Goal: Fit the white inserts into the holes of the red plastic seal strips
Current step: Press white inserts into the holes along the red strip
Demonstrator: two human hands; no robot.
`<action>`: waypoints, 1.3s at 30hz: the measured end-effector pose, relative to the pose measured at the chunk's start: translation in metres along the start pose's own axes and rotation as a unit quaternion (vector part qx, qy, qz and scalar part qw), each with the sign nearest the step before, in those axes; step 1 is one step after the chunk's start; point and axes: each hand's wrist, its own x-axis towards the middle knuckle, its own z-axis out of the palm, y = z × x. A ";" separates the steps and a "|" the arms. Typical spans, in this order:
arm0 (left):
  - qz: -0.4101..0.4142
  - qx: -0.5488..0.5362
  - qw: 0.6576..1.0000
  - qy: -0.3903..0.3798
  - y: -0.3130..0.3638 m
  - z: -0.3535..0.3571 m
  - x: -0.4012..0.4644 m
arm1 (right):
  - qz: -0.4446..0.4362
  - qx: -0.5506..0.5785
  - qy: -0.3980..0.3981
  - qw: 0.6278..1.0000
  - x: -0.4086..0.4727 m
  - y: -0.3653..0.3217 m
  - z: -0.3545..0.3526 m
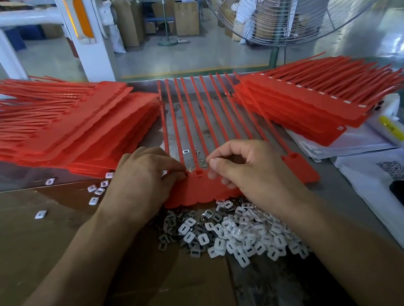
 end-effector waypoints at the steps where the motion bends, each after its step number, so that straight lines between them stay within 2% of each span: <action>1: -0.002 -0.005 1.000 0.002 0.000 0.000 0.000 | -0.003 -0.003 -0.005 1.000 0.000 0.000 -0.001; 6: 0.002 -0.023 1.000 0.013 -0.001 -0.003 -0.002 | -0.048 -0.091 -0.077 0.992 -0.003 -0.002 -0.002; 10: 0.026 -0.004 0.999 -0.023 0.001 -0.006 -0.003 | -0.101 -0.203 -0.159 0.961 -0.005 -0.004 0.006; 17: 0.022 -0.007 1.000 -0.016 0.002 -0.005 -0.003 | -0.153 -0.303 -0.213 0.916 -0.004 -0.007 0.017; 23: 0.028 -0.026 0.999 0.003 0.001 -0.002 -0.003 | -0.160 -0.290 -0.212 0.919 -0.005 -0.009 0.014; 29: 0.025 -0.037 0.999 0.010 0.001 -0.002 -0.003 | -0.156 -0.287 -0.258 0.909 -0.007 -0.009 0.003; 39: 0.035 -0.049 0.998 0.013 0.003 -0.002 -0.004 | -0.153 -0.263 -0.248 0.920 -0.007 -0.009 0.007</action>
